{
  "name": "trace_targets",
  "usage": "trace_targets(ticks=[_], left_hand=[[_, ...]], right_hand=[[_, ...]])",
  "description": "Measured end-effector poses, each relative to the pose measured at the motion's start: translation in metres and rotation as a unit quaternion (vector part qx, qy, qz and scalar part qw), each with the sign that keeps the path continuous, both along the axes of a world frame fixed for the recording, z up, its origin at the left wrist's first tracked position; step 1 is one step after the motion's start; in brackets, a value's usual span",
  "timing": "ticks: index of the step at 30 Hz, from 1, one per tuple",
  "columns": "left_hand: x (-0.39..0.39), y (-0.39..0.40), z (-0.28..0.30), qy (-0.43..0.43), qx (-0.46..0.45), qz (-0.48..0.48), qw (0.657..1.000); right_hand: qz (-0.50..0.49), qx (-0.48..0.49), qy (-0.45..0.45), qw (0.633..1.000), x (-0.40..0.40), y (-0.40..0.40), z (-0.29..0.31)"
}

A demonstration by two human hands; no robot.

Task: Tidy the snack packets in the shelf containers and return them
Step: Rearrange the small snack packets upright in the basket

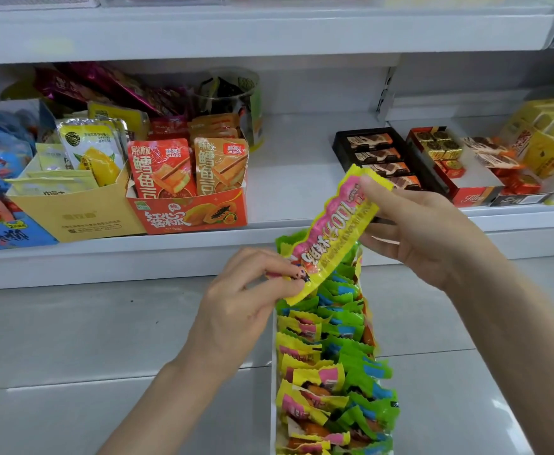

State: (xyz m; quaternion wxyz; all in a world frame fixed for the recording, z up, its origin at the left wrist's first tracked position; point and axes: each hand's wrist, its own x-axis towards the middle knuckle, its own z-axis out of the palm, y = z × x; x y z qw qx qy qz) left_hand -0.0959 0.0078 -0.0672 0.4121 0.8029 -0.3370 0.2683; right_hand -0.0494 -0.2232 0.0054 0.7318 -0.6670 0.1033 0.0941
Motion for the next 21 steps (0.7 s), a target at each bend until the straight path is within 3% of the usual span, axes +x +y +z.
trace_targets(ticks=[2, 6, 9, 14, 21], left_hand=[[0.003, -0.003, -0.005, 0.011, 0.022, 0.007, 1.000], [0.011, -0.007, -0.017, 0.248, 0.004, 0.088, 0.965], [0.017, -0.013, -0.026, 0.334, 0.076, 0.096, 0.935], [0.023, -0.025, -0.034, 0.371, 0.087, 0.096, 0.919], [0.005, -0.017, -0.040, 0.350, 0.062, 0.059, 0.933]], right_hand=[[-0.028, -0.014, -0.014, 0.999, -0.002, -0.005, -0.002], [-0.110, -0.040, -0.131, 0.984, -0.002, -0.022, 0.006], [-0.138, -0.081, -0.230, 0.960, -0.004, -0.025, 0.011], [-0.117, -0.097, -0.286, 0.946, -0.008, -0.011, 0.005], [-0.040, -0.145, -0.283, 0.947, -0.010, 0.007, -0.019]])
